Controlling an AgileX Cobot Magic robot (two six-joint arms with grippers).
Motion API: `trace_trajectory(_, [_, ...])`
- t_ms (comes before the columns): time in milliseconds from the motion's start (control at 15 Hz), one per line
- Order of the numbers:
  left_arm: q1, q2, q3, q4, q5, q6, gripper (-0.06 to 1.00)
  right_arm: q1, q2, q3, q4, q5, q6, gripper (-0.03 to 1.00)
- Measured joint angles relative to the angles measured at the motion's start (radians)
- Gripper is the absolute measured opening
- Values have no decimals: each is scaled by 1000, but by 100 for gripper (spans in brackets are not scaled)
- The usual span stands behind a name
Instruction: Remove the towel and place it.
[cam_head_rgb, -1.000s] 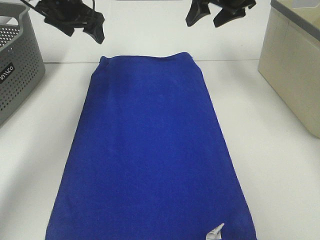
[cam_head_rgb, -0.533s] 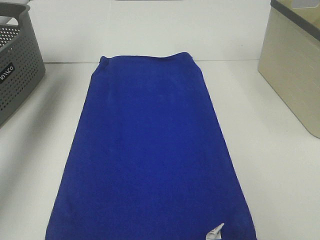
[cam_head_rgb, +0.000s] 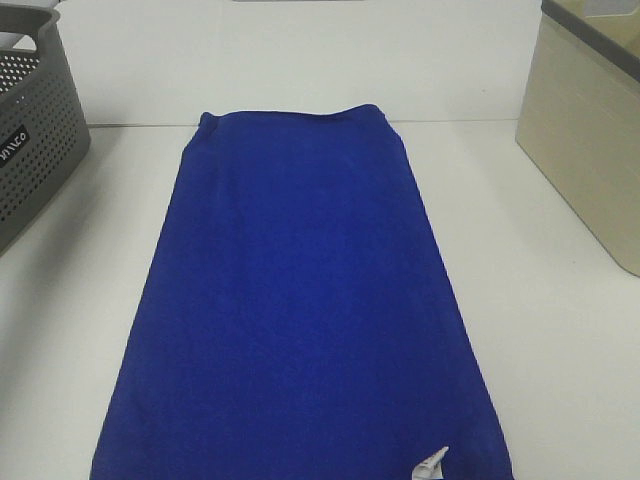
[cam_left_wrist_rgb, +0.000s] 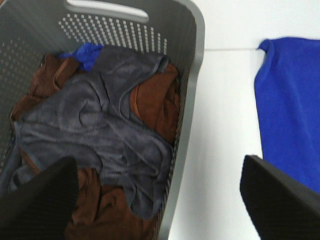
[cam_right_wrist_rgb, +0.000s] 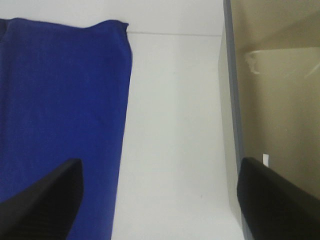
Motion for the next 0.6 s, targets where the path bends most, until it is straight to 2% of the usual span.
trace_trajectory(200, [0, -341, 390, 23, 1, 0, 83, 0, -377, 316, -8, 1, 0, 82])
trace_trajectory(400, [0, -646, 694, 67, 4, 2, 83, 0, -712, 569, -22, 1, 0, 82])
trace_trajectory(467, [0, -829, 869, 83, -8, 35, 83, 0, -907, 713, -42, 2, 0, 82])
trace_trajectory(600, [0, -954, 984, 113, -59, 40, 83, 0, -1024, 813, -75, 3, 0, 82])
